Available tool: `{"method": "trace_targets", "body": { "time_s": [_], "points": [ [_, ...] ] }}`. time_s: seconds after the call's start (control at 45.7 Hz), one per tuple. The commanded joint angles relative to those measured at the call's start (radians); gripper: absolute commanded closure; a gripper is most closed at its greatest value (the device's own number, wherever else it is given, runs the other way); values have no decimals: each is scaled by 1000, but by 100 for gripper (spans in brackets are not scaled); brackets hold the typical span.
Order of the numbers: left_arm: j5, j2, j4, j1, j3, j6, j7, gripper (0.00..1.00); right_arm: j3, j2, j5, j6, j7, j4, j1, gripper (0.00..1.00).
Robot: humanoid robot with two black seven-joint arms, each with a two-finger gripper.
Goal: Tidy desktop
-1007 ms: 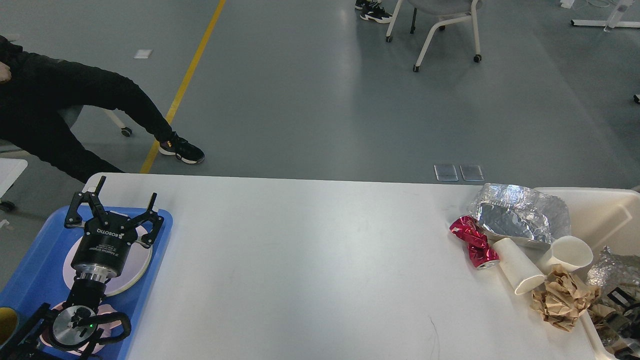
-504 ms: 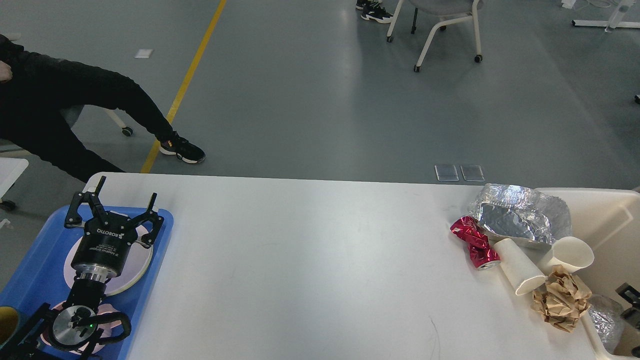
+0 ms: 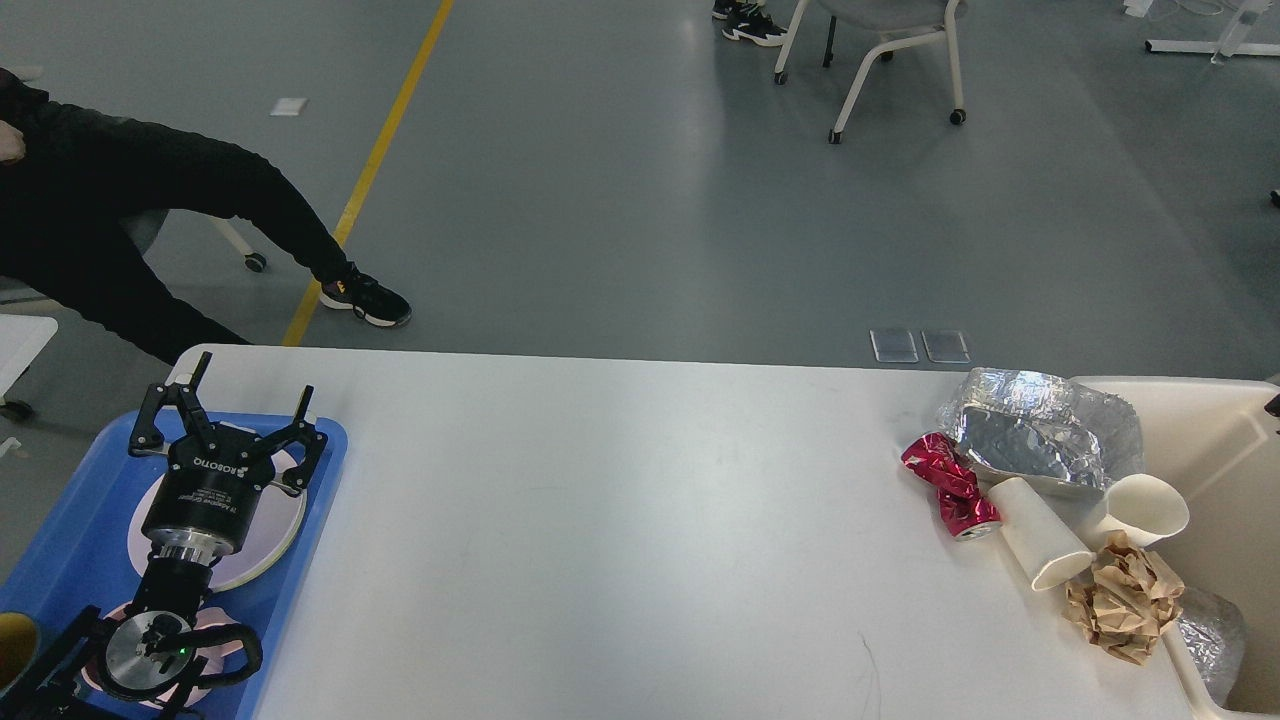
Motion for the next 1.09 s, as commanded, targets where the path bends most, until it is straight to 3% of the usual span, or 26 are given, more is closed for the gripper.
{"method": "trace_targets", "body": {
  "time_s": [0.0,0.285,0.482,0.81,1.073],
  "points": [
    [0,0,0,0,0,0,0,4,-109,57,-32,112,-8,73,177,0],
    [0,0,0,-1,0,0,0,4,-189,245,-32,503,-11,183,485,0],
    [0,0,0,0,0,0,0,4,-200,318,-26,690,-12,369,732,0],
    [0,0,0,0,0,0,0,4,-176,341,-6,695,-12,876,1208,0],
    [0,0,0,0,0,0,0,4,-189,333,-9,654,-12,907,1228,0]
  ]
}}
